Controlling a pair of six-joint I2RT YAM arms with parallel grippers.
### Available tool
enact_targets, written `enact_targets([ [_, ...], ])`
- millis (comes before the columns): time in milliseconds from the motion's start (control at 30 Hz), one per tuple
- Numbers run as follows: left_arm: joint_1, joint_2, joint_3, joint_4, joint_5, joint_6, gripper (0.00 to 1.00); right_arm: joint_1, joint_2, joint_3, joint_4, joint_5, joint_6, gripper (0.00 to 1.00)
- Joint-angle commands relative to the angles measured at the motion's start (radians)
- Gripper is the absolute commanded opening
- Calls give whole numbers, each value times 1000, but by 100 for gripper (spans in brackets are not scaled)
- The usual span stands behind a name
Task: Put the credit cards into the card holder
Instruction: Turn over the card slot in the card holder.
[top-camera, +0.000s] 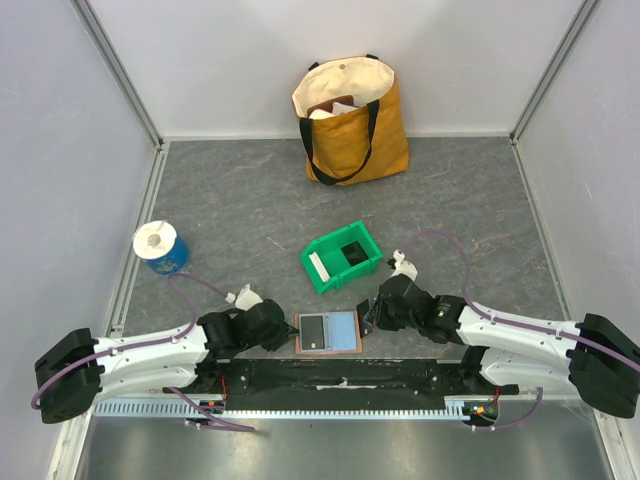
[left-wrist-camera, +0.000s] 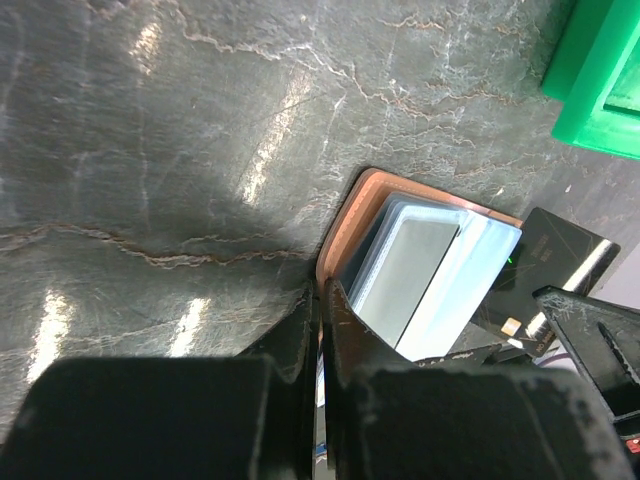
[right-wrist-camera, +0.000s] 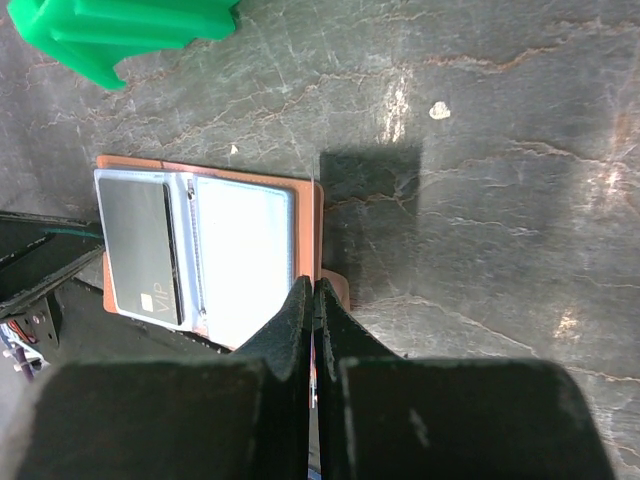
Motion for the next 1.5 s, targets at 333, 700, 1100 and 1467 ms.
enact_targets([
  [333, -9, 34, -27, -80, -42, -35, 2, 90, 54, 29, 114, 42, 49, 0],
  [700, -9, 28, -40, -60, -42, -29, 2, 165, 34, 129, 107, 48, -6, 0],
  [1100, -11, 4, -24, -49, -45, 25, 2, 241, 147, 264, 51, 132, -61, 0],
  [1467, -12, 1, -7, -60, -50, 34, 2, 346, 189, 376, 6, 281, -78, 0],
])
